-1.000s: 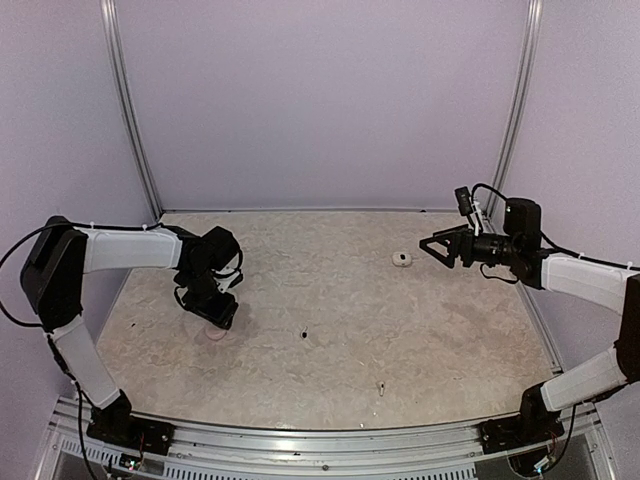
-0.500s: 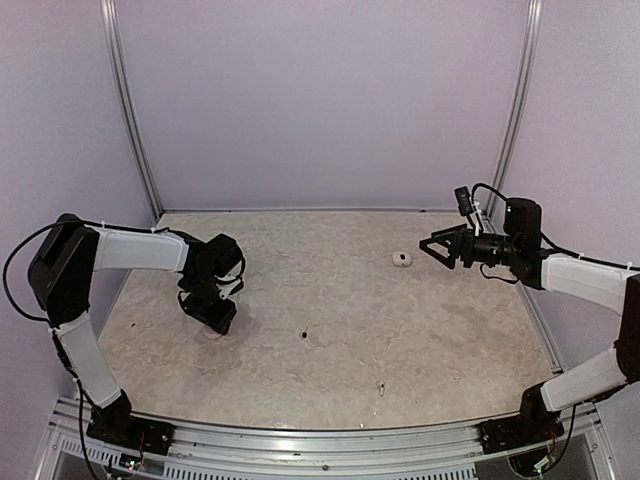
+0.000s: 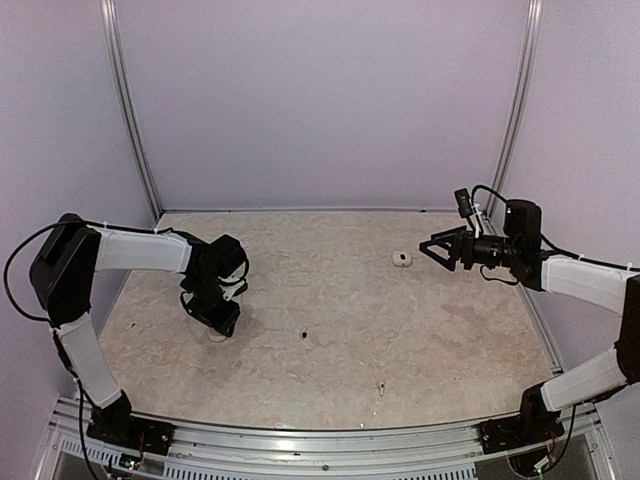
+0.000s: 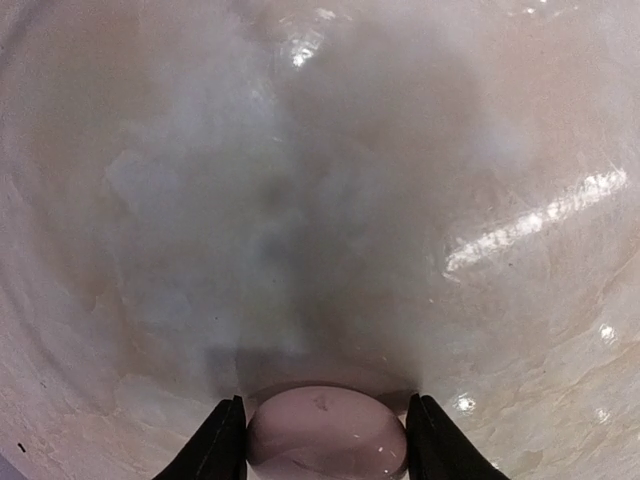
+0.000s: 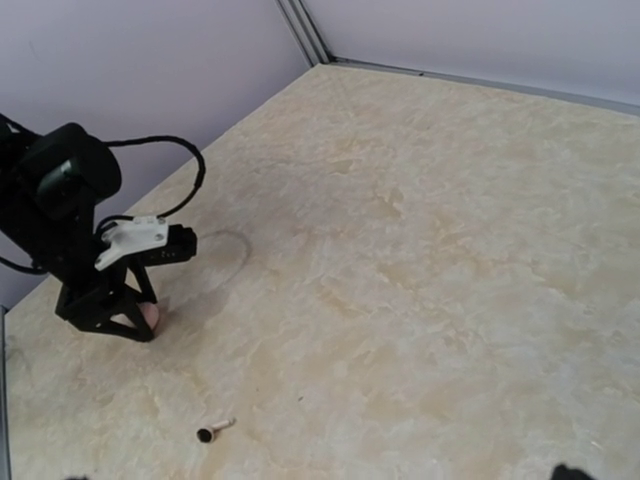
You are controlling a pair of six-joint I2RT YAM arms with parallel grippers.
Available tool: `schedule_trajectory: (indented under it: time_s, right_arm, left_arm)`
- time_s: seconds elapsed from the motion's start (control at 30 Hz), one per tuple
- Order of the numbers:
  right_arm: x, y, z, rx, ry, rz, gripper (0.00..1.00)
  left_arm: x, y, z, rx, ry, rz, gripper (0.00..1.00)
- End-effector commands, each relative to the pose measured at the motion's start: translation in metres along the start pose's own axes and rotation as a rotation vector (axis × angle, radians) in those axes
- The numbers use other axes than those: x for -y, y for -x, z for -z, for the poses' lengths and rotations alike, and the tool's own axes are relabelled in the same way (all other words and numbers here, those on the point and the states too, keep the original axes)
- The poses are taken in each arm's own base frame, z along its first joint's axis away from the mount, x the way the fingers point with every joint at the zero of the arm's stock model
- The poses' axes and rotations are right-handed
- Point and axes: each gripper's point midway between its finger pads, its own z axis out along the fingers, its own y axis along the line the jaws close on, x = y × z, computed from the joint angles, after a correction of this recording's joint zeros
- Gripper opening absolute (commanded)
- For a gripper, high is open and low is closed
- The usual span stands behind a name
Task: Insert the wireless bluetooth earbuds into the charging case
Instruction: Move the charging case to the center of the board.
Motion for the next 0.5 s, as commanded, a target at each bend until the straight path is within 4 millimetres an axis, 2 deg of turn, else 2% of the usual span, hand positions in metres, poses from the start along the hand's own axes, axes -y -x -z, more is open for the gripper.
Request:
schedule_trajectory:
  time_s: [0.0, 0.1, 0.23, 0.3, 0.4, 0.47]
  right_arm:
    - [-0.006, 0.007, 0.007, 0.028, 0.008, 0.038, 1.0]
    - [-0.008, 0.008, 0.007, 0.03, 0.017, 0.04, 1.0]
    - [-0.008, 0.008, 0.008, 0.033, 0.009, 0.04, 1.0]
    - [-0.008, 0.008, 0.009, 0.033, 0.006, 0.038, 1.0]
    - [-0.008, 0.008, 0.009, 0.033, 0.006, 0.037, 0.99]
    - [-0.009, 0.009, 0.009, 0.033, 0.008, 0.038, 1.0]
  left_arm:
    - [0.017, 0.003, -0.008, -0.029, -0.03, 0.049, 0.42]
    - [0.033, 0.018, -0.005, 0.022, -0.049, 0.135, 0.41]
    - [0.069, 0.041, 0.008, 0.121, -0.136, 0.251, 0.42]
    - [0.093, 0.051, 0.016, 0.15, -0.226, 0.305, 0.42]
    - [0.12, 0.061, 0.026, 0.19, -0.269, 0.362, 0.48]
    - [0.13, 0.064, 0.029, 0.205, -0.268, 0.398, 0.52]
